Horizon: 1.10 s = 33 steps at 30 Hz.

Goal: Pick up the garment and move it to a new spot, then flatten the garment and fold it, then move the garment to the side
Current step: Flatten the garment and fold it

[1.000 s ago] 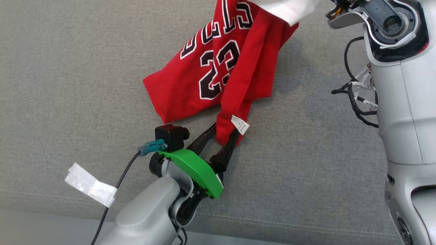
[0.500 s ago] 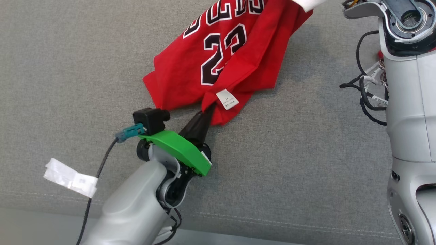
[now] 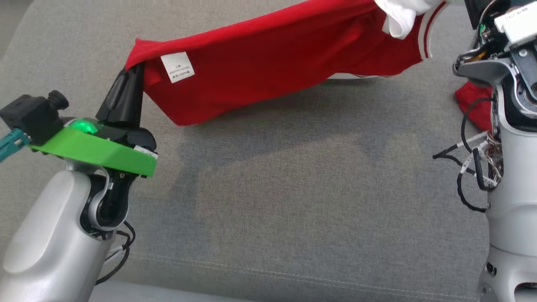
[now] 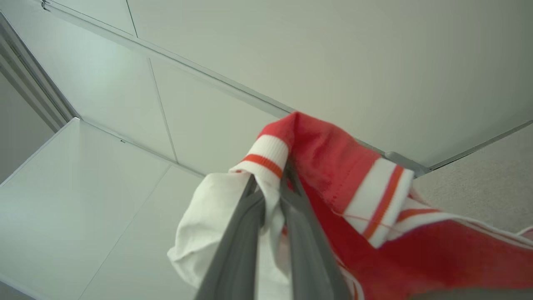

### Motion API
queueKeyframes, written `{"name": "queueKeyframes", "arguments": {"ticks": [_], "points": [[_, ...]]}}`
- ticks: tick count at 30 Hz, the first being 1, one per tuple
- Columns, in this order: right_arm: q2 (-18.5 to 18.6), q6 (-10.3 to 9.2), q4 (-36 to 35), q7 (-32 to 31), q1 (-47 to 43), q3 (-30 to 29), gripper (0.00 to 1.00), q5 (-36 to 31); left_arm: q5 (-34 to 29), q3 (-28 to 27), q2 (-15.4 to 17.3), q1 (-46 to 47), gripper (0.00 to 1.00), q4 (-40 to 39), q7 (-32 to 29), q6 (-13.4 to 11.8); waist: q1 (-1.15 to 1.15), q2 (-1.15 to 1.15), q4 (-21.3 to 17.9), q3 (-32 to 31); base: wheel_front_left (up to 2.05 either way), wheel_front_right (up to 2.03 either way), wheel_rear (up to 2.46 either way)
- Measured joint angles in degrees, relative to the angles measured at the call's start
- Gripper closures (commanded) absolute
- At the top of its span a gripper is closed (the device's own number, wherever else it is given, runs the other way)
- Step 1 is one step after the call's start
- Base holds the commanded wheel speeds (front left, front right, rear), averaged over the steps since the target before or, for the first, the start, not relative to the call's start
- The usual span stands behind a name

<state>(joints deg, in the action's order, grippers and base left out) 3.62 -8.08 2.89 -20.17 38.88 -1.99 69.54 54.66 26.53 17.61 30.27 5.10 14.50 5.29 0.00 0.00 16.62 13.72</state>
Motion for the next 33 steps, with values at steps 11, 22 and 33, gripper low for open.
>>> {"name": "queueKeyframes", "arguments": {"ticks": [11, 22, 33], "points": [[-0.26, 0.0, -14.54, 1.18, -12.04, 1.69, 1.0, 21.63, -2.79, -4.1, 9.59, -7.65, 1.0, -14.26, -0.08, -5.67, 0.0, 0.0, -1.11, -7.52, 0.0, 0.0, 0.0], [-0.46, 0.0, -27.51, 2.03, -25.92, 5.28, 1.0, 23.24, 1.58, -11.59, 17.4, -15.1, 1.0, -31.98, -6.89, -10.93, 0.0, 0.0, -6.44, -9.06, 0.0, 0.0, 0.0], [5.19, -0.01, -10.74, 0.09, -19.81, 7.32, 1.0, 9.88, 7.05, -9.9, 20.0, -7.12, 1.0, -25.59, -17.77, -10.9, 0.0, 0.0, -7.5, -1.23, 0.0, 0.0, 0.0]]}}
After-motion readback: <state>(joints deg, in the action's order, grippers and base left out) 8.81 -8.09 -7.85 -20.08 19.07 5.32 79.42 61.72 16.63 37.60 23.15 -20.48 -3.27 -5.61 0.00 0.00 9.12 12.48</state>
